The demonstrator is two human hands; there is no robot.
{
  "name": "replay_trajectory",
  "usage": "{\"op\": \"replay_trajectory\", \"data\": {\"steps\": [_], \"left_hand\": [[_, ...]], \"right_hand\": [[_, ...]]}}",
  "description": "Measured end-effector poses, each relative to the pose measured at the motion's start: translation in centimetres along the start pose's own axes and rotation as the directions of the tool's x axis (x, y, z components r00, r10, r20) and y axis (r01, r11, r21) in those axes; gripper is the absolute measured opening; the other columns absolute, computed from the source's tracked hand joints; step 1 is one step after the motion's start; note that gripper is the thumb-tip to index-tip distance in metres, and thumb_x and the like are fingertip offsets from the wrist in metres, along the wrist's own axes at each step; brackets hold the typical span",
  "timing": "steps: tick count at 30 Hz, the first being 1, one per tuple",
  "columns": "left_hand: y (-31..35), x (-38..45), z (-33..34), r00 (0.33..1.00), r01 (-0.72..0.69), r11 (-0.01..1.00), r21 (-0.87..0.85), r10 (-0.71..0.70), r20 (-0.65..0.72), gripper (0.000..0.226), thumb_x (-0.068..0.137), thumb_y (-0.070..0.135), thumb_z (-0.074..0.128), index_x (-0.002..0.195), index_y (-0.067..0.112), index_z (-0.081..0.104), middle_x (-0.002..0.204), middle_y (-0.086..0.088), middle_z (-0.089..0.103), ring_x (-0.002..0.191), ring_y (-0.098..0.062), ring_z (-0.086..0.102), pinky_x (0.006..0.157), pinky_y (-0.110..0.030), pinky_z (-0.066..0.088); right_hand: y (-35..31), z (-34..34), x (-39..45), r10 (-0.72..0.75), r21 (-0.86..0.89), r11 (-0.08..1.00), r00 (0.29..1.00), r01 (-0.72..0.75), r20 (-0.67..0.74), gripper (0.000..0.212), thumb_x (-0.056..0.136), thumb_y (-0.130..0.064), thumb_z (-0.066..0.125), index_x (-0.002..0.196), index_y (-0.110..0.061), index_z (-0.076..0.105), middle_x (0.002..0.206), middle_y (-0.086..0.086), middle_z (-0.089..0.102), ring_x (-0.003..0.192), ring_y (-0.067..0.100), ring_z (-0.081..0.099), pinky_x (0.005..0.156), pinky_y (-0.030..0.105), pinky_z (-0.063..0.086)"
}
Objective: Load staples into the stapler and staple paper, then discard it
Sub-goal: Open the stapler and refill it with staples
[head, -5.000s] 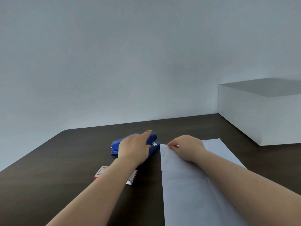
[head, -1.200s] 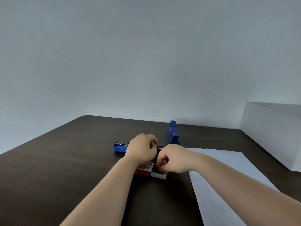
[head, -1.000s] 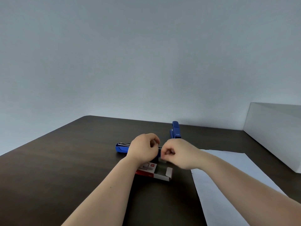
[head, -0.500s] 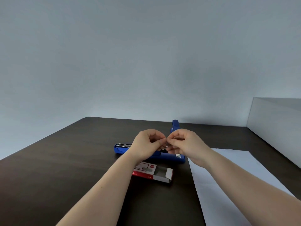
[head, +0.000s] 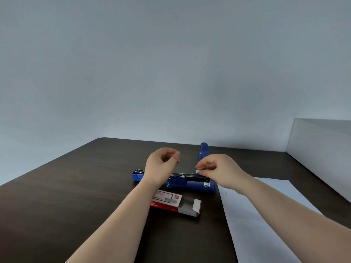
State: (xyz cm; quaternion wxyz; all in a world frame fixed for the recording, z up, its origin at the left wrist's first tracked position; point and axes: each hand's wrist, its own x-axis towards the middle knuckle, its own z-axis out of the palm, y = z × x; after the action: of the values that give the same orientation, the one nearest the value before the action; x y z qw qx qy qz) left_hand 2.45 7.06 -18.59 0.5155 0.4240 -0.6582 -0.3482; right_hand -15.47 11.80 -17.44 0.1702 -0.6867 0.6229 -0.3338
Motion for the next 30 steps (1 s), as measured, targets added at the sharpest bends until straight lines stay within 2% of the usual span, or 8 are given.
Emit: {"op": "replay_trajectory", "data": {"steps": [3,9,13,17,22,30], "left_hand": [[-0.3,0.1,-0.2,1.0,0.022,1.0,0.012,-0.021,-0.006,0.009,0.09,0.025,0.061,0.092,0.019,0.067,0.082,-0.001,0.073,0.087,-0.023,0.068,0.084,-0.033,0.054],[-0.7,0.2,-0.3,0.999,0.042,0.998,0.056,-0.042,0.008,0.009,0.091,0.026,0.06,0.094,0.02,0.066,0.082,0.002,0.072,0.086,-0.016,0.067,0.084,-0.03,0.053],[-0.7,0.3,-0.4,0.999,0.054,0.996,0.064,-0.054,0.0,0.011,0.091,0.025,0.059,0.096,0.019,0.067,0.082,0.003,0.072,0.085,-0.017,0.067,0.076,-0.023,0.051],[-0.8,0.3,-0.4,0.999,0.052,0.995,0.085,-0.052,0.004,0.01,0.091,0.025,0.059,0.095,0.019,0.067,0.08,0.005,0.071,0.084,-0.015,0.067,0.078,-0.025,0.052],[-0.8,0.3,-0.4,0.999,0.049,0.993,0.107,-0.051,0.017,0.011,0.091,0.024,0.059,0.096,0.018,0.067,0.081,0.002,0.072,0.084,-0.014,0.066,0.084,-0.03,0.053],[-0.9,0.3,-0.5,0.998,0.038,0.986,0.16,-0.044,0.037,0.01,0.092,0.024,0.058,0.095,0.019,0.066,0.08,0.005,0.071,0.083,-0.012,0.066,0.08,-0.024,0.052]], "right_hand": [[0.2,0.3,-0.1,0.004,-0.006,1.0,1.0,-0.004,0.024,0.022,0.086,-0.01,0.066,0.105,-0.018,0.071,0.098,-0.007,0.069,0.088,0.003,0.063,0.07,0.007,0.042],[0.4,0.1,-0.3,-0.004,0.022,1.0,1.0,0.004,0.02,0.02,0.086,-0.009,0.065,0.101,-0.018,0.074,0.088,-0.015,0.066,0.084,0.0,0.063,0.07,0.008,0.044],[0.5,0.0,-0.5,-0.013,0.044,0.999,1.0,0.012,0.016,0.02,0.086,-0.009,0.066,0.1,-0.018,0.075,0.085,-0.016,0.067,0.085,0.002,0.064,0.071,0.008,0.045],[0.8,0.1,-0.5,-0.004,0.039,0.999,1.0,0.004,0.013,0.018,0.085,-0.01,0.067,0.099,-0.018,0.076,0.085,-0.014,0.067,0.082,0.004,0.064,0.069,0.009,0.044],[1.0,0.0,-0.3,0.021,0.087,0.996,0.999,-0.024,0.036,0.019,0.084,-0.009,0.068,0.098,-0.019,0.076,0.091,-0.008,0.071,0.088,0.009,0.067,0.081,0.019,0.051],[1.4,0.0,-0.3,0.024,0.086,0.996,0.996,-0.031,0.082,0.021,0.084,-0.009,0.068,0.099,-0.022,0.075,0.087,-0.015,0.069,0.088,0.007,0.066,0.084,0.02,0.051]]}}
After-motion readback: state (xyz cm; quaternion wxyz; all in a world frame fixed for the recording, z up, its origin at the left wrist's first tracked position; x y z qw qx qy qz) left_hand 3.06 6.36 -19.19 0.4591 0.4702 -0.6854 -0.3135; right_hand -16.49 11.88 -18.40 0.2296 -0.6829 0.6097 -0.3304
